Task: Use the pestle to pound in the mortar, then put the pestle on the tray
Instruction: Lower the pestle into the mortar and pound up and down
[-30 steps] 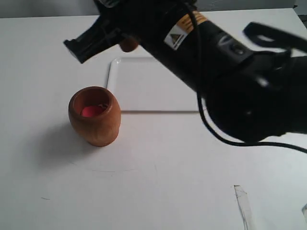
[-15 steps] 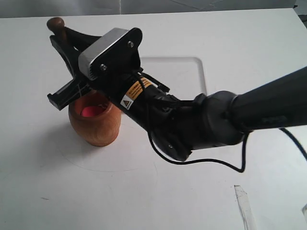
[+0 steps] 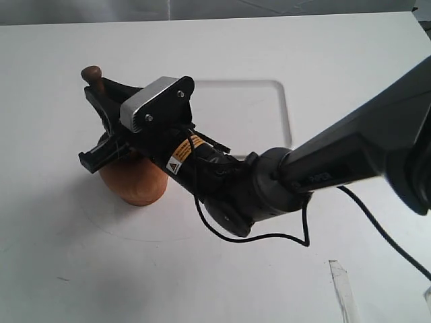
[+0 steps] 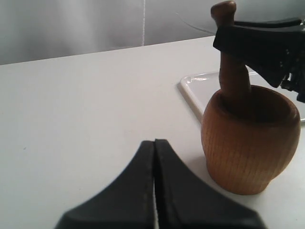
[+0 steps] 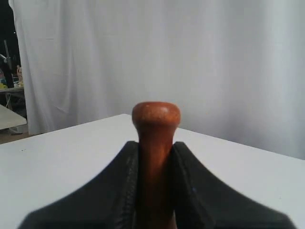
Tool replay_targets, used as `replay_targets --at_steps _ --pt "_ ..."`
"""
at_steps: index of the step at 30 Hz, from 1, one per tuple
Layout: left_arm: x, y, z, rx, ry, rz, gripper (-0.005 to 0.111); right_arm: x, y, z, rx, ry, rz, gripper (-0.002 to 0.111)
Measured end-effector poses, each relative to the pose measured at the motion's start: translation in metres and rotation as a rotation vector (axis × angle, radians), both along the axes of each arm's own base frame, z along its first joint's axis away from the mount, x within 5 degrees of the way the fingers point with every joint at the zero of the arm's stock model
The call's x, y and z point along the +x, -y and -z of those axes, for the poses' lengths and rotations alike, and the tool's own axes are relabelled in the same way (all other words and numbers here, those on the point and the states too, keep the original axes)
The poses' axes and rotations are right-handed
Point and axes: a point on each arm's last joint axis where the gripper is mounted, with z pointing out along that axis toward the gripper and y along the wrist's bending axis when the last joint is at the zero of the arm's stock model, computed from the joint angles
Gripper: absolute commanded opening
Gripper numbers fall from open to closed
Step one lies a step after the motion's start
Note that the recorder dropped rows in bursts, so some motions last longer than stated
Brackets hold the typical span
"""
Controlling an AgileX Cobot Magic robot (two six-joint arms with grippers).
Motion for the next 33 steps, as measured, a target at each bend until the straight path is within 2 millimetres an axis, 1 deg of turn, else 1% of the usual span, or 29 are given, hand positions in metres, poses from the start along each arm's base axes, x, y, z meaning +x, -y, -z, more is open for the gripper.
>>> replay_targets --at_steps 2,4,9,10,12,13,14,15,17,19,20,22,24,25,28,30,31,33 --pt "0.000 0.000 0.000 0.000 0.000 0.000 0.000 0.000 0.000 -0.007 -0.010 0.017 0.002 0.000" --pt "0.000 0.000 0.000 0.000 0.000 0.000 0.000 -0.001 0.000 -0.021 -0.006 0.053 -0.002 0.000" --pt "0.000 0.000 0.000 0.000 0.000 0.000 0.000 -0.009 0.005 -0.078 0.094 0.169 -0.035 0.000" --pt "0.000 0.000 0.000 0.000 0.000 0.000 0.000 -0.012 0.009 -0.096 0.129 0.211 -0.044 0.000" --pt "0.000 0.000 0.000 0.000 0.000 0.000 0.000 -0.013 0.010 -0.103 0.120 0.230 -0.039 0.000" --pt "0.000 0.000 0.000 0.000 0.000 0.000 0.000 -0.012 0.010 -0.100 0.099 0.225 -0.039 0.000" --pt "0.000 0.000 0.000 0.000 0.000 0.000 0.000 -0.011 0.007 -0.088 0.044 0.201 -0.043 0.000" --pt "0.000 0.000 0.000 0.000 0.000 0.000 0.000 -0.010 0.005 -0.081 0.020 0.188 -0.045 0.000" --pt "0.000 0.000 0.000 0.000 0.000 0.000 0.000 -0.007 -0.001 -0.041 -0.081 0.117 -0.057 0.000" --pt "0.000 0.000 0.000 0.000 0.000 0.000 0.000 -0.005 -0.003 -0.012 -0.141 0.052 -0.056 0.000" --pt "0.000 0.000 0.000 0.000 0.000 0.000 0.000 -0.005 -0.003 -0.008 -0.135 0.046 -0.051 0.000" --pt "0.000 0.000 0.000 0.000 0.000 0.000 0.000 -0.004 -0.003 -0.009 -0.121 0.046 -0.048 0.000" --pt "0.000 0.000 0.000 0.000 0.000 0.000 0.000 -0.005 -0.002 -0.022 -0.075 0.070 -0.045 0.000" --pt "0.000 0.000 0.000 0.000 0.000 0.000 0.000 -0.006 -0.001 -0.043 -0.012 0.106 -0.045 0.000" --pt "0.000 0.000 0.000 0.000 0.000 0.000 0.000 -0.014 0.007 -0.098 0.114 0.204 -0.077 0.000" --pt "0.000 0.000 0.000 0.000 0.000 0.000 0.000 -0.018 0.012 -0.119 0.152 0.238 -0.088 0.000" --pt "0.000 0.000 0.000 0.000 0.000 0.000 0.000 -0.019 0.013 -0.121 0.146 0.239 -0.092 0.000" --pt "0.000 0.000 0.000 0.000 0.000 0.000 0.000 -0.018 0.010 -0.113 0.062 0.196 -0.095 0.000"
